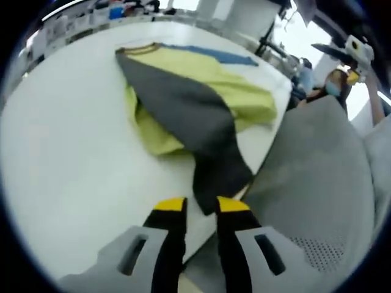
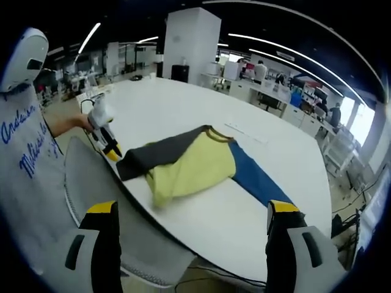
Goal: Fold the garment on the visible template until the final outline fits inside the template.
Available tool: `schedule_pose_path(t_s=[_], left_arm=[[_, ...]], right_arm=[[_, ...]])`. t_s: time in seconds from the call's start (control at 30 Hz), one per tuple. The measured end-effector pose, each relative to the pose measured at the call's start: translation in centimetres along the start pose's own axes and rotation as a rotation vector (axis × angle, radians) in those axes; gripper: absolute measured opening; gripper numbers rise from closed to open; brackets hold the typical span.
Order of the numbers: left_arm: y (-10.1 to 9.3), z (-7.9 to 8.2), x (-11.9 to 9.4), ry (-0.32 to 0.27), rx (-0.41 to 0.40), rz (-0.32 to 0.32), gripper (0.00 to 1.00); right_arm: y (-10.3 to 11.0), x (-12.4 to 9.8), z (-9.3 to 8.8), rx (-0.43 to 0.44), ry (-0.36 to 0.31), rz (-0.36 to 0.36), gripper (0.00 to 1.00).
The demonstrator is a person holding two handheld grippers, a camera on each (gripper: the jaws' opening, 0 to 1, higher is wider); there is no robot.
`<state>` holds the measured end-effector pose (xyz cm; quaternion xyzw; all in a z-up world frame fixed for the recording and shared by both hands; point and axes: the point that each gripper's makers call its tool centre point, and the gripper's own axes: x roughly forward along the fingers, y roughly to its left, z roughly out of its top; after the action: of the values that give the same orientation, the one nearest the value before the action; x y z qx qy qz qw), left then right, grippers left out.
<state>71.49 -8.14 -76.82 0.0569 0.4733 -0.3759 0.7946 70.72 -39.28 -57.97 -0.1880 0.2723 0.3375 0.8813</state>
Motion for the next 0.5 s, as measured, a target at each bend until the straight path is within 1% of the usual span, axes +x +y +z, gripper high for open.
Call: schedule_pose_path(t_s=[0.1, 0.23, 0.37, 0.43, 0.5], left_arm=[[0.04, -0.20, 0.18, 0.013, 0.003, 0.001, 0.14], [0.26, -0.63, 0.32, 0.035, 0.010, 0.019, 0.20], [0.24, -0.47, 0.32, 0.021, 0.001, 0.014, 0.13], [0.53, -0.59, 0.50, 0.029, -0.004, 0.037, 0.09], [0.63, -0.67, 0.58, 0.031, 0.003, 0.040, 0.07]], right_arm=[[-0.04, -0.01, 0.00, 0.001, -0.001, -0.001, 1.00], [-0.16, -0.04, -0.06, 0.002, 0.001, -0.004, 1.00], [-0.12, 0.00, -0.20, 0.003, 0.007, -0.001, 1.00], [-0.09, 0.03, -0.21, 0.004, 0.008, -0.001, 1.00], [-0.08, 0.03, -0.21, 0.007, 0.007, -0.001, 1.00]])
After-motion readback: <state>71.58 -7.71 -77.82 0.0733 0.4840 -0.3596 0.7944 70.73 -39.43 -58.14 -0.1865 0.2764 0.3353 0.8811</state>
